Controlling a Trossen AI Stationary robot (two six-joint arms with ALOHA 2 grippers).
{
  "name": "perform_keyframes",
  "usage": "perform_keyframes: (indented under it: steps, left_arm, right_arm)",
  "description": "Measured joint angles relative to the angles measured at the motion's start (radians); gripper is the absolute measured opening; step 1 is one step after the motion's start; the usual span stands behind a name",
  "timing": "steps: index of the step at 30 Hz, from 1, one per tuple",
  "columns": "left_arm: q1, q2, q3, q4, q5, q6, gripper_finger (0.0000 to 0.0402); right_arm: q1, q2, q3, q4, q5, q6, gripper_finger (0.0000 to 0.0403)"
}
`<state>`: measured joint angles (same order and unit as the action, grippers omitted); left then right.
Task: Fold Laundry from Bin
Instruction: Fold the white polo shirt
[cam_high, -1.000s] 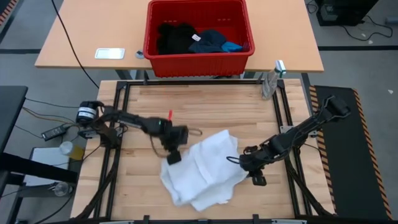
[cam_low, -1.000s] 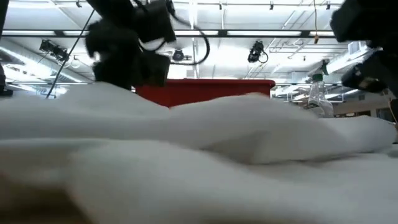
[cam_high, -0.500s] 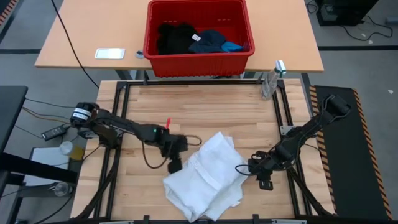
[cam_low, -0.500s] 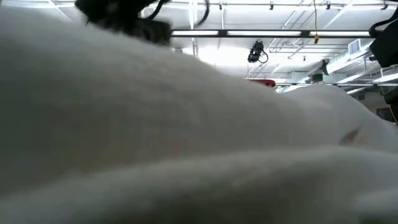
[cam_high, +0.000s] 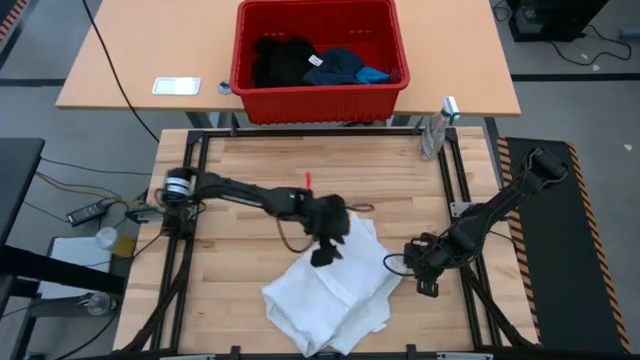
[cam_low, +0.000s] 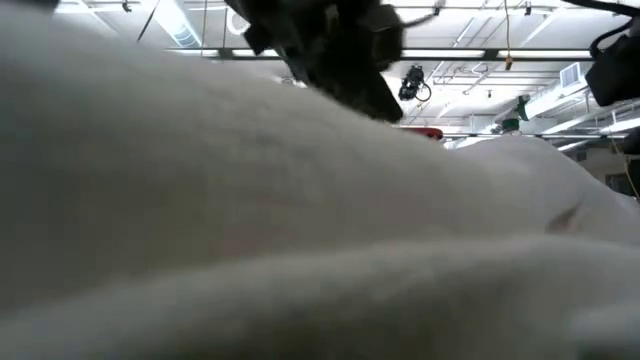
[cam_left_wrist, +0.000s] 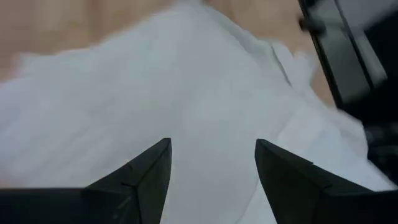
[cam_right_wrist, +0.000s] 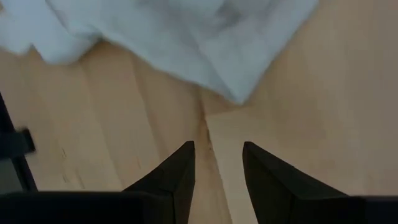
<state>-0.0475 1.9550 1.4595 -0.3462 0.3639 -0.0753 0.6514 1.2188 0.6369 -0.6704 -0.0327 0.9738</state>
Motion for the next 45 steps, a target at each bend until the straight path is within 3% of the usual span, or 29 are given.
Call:
perform_keyframes:
  steps: [5, 10, 16, 20, 24, 31, 37, 41, 45]
  left_arm:
    - [-0.002, 0.125, 0.102, 0.0, 0.035, 0.17, 0.0233]
    - [0.007, 0.168, 0.109, -0.083, -0.18, 0.228, 0.0233]
    - [0.088, 0.168, 0.111, -0.188, -0.348, 0.152, 0.0233]
    - [0.179, 0.167, 0.111, -0.253, -0.37, 0.011, 0.0233]
    - [0.244, 0.163, 0.111, -0.273, -0.369, -0.003, 0.0222]
    - [0.284, 0.05, 0.113, -0.234, -0.342, -0.026, 0.0186]
    - [0.248, -0.087, 0.098, -0.285, -0.34, 0.189, 0.0181]
    - [0.204, -0.199, -0.038, -0.24, -0.281, 0.276, 0.0181]
    - [0.162, -0.331, -0.254, -0.121, -0.268, 0.2, 0.0181]
  right_arm:
    - [0.0, -0.065, 0.0, -0.028, 0.082, 0.051, 0.0141]
    - [0.0, -0.113, 0.0, -0.052, 0.129, 0.078, 0.0141]
    - [-0.006, -0.139, 0.0, -0.072, 0.166, 0.073, 0.0141]
    - [-0.015, -0.152, 0.0, -0.071, 0.171, 0.043, 0.0141]
    - [-0.028, -0.167, 0.0, -0.078, 0.171, 0.033, 0.0141]
    - [-0.092, -0.206, 0.0, -0.099, 0.171, 0.002, 0.0141]
    - [-0.176, -0.212, 0.0, -0.051, 0.174, -0.124, 0.0141]
    - [-0.259, -0.182, 0.001, 0.021, 0.227, -0.181, 0.0141]
    - [-0.366, -0.126, 0.001, 0.218, 0.233, -0.303, 0.0141]
